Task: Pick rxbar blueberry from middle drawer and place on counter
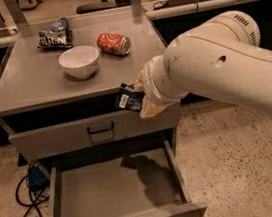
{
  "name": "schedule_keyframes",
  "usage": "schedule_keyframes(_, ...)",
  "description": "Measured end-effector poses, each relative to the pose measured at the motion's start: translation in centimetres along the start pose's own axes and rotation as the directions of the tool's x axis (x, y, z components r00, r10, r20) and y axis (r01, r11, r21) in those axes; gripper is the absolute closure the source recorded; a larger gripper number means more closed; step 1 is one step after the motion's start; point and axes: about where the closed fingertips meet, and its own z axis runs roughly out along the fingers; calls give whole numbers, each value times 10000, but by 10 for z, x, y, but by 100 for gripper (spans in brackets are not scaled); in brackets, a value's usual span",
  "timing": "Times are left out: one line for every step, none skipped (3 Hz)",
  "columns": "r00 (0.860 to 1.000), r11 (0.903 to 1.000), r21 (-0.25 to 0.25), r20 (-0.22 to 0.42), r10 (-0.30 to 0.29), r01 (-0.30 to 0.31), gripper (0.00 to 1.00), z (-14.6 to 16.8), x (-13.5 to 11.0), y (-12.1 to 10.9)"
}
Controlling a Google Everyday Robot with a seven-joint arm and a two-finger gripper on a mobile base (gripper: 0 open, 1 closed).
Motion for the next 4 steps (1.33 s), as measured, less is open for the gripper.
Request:
schedule_keyframes(9980,9985,-87,-309,-551,548,100,18,12,-37)
schedule_keyframes(9907,9950,57,-931,-989,999,100,33,25,-100)
schedule_keyframes(9928,9920,838,-817,-875,943,100,11,14,-144)
schedule_keyframes(9928,9920,841,-816,-874,943,100,11,14,-144)
